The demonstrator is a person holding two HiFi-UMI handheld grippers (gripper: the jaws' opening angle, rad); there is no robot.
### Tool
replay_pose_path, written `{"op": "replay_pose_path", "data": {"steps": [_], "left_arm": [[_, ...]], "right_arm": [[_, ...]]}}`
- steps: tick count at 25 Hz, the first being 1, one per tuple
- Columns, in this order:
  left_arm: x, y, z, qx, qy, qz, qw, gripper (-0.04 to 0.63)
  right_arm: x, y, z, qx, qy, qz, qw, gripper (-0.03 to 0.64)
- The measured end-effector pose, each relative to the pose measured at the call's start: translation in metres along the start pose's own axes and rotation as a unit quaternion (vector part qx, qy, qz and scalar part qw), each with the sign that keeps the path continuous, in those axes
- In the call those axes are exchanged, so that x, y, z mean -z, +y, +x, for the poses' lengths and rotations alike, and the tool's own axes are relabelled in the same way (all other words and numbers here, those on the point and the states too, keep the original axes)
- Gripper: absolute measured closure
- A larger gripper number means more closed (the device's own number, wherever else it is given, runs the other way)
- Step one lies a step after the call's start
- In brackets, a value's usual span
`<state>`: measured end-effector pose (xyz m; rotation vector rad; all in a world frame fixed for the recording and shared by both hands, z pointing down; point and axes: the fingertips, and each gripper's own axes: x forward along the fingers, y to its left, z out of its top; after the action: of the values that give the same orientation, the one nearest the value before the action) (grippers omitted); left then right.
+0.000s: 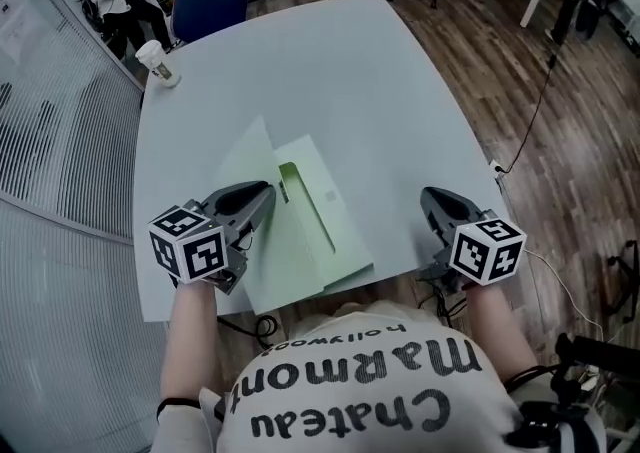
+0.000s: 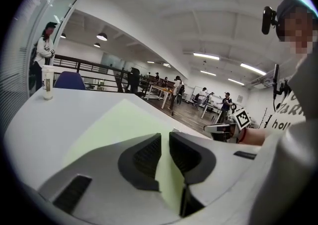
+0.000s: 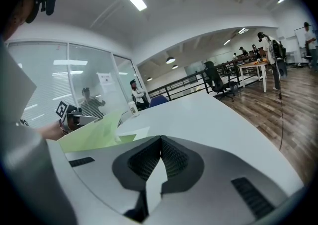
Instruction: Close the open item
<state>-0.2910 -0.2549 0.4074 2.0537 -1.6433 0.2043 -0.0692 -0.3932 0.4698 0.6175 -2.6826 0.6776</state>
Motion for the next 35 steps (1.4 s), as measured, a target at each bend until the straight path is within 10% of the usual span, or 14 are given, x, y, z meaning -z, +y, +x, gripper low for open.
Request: {"op": "replay_pose_path", "data": {"steps": [35], "left_arm": [[0.073, 0.01, 0.116, 0.052, 0.173, 0.067, 0.9813, 0.551]], "right_arm": [[0.037, -0.048, -0.039, 0.107, 0.009, 0.051, 0.993, 0.617]]}}
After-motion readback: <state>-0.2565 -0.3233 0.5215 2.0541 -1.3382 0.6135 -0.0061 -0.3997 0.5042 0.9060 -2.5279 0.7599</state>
